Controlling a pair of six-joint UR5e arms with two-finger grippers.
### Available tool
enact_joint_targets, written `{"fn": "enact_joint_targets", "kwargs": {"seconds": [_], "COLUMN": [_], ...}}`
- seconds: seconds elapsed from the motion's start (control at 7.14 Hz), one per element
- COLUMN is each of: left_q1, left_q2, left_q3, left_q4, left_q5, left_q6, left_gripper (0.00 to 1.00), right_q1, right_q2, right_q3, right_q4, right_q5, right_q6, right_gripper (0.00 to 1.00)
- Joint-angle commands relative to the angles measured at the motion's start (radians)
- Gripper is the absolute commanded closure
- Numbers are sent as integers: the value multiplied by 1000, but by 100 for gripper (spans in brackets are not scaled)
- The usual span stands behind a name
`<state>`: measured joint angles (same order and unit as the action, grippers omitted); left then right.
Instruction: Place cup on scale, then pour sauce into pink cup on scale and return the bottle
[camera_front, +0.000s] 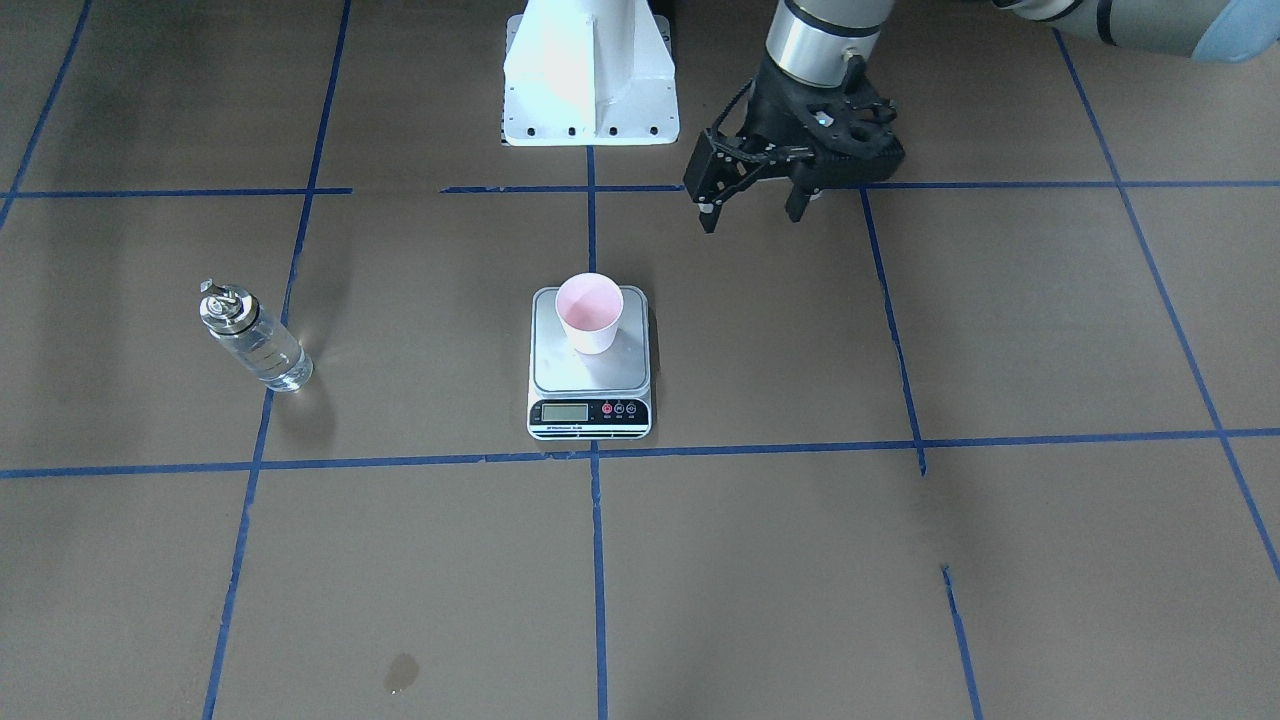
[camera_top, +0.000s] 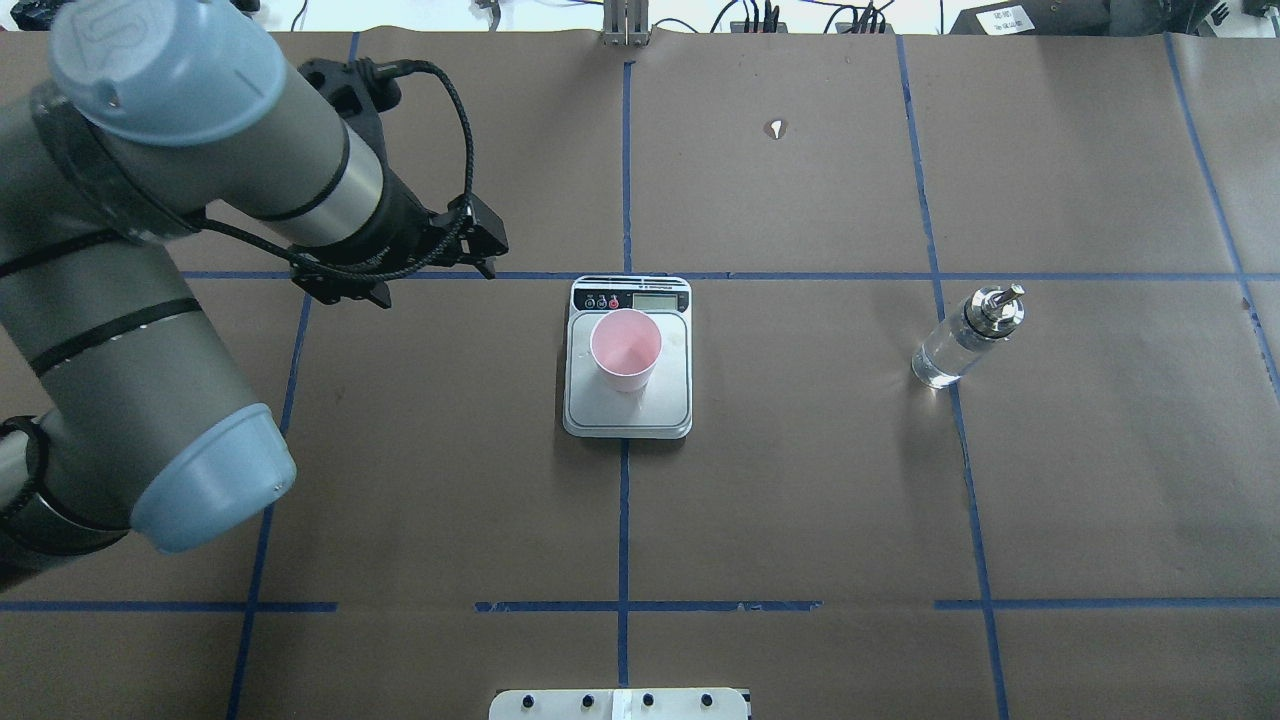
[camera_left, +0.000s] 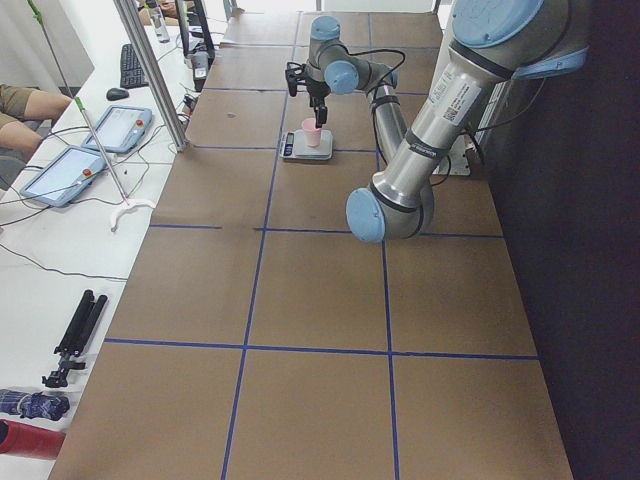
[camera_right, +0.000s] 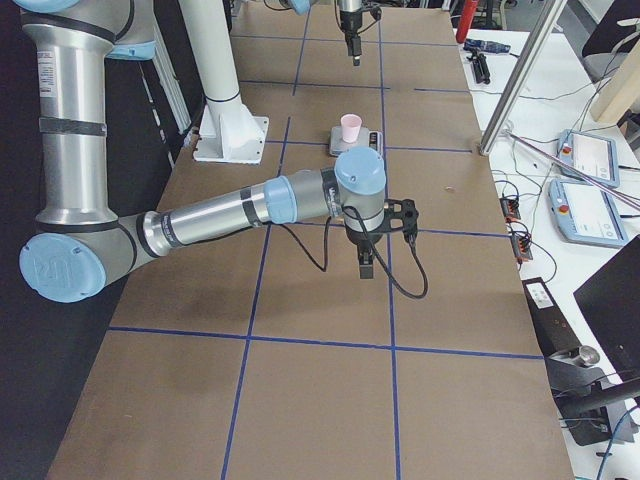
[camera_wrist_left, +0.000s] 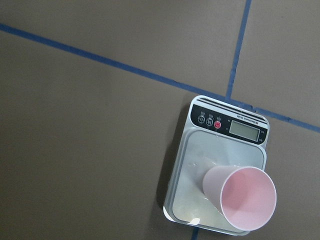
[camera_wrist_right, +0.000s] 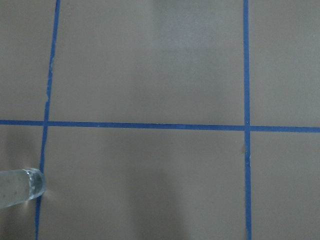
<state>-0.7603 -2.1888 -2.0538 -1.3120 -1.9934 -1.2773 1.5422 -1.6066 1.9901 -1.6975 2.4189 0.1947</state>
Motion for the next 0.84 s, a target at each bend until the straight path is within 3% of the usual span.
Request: {"fn": "enact_joint_targets", "kwargs": {"seconds": [0.0, 0.28, 0.56, 0.7], "left_q1": [-133, -341, -521, -621], "left_q2": [129, 284, 389, 395], "left_q3": [-90, -95, -63, -4], "left_q4": [31, 34, 25, 20], "left_q5": [-7, -72, -96, -96], "left_q6": [303, 795, 1092, 1248], "left_gripper": [0, 0, 0, 0], "right_q1": [-68, -189, -296, -379], "right_q2": [2, 16, 19, -4], "right_q3": [188, 293, 344, 378], "right_q4": [-111, -103, -12, 78], "right_q5": [-6, -12, -29, -109], "right_q6": [168, 370, 548, 686], "right_gripper": [0, 0, 0, 0]}}
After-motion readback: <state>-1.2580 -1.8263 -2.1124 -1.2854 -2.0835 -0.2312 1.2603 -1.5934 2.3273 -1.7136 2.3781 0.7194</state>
